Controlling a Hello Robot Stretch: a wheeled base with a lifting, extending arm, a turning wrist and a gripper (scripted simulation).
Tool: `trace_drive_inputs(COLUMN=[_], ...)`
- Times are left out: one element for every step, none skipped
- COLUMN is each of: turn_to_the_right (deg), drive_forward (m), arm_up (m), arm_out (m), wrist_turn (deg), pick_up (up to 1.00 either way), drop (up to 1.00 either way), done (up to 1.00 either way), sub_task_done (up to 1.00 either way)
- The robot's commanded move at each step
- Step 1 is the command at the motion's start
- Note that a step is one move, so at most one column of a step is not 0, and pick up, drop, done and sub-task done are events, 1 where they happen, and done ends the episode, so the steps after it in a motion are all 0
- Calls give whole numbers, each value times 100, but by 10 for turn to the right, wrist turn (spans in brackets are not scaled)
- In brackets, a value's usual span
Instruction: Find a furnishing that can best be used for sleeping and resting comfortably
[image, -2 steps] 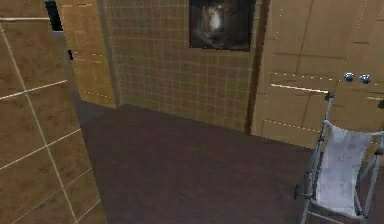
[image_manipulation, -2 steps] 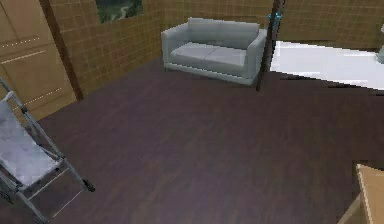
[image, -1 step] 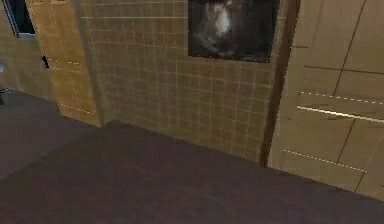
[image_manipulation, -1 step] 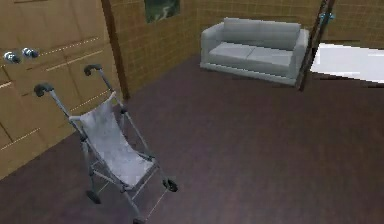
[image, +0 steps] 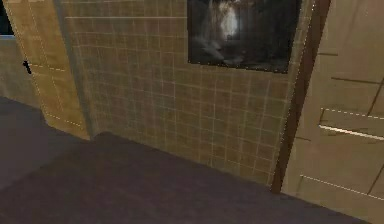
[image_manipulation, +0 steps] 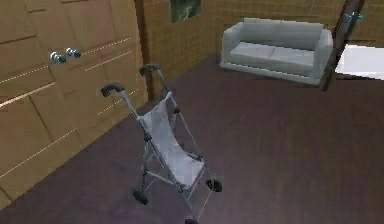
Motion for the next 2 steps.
trace_drive_inputs(turn_to_the_right=[-450,-150], drive_forward=[0,0], arm_up=[0,0], arm_out=[0,0], wrist_turn=[0,0], pick_up=[0,0], drop=[0,0], done=[0,0], sub_task_done=[0,0])
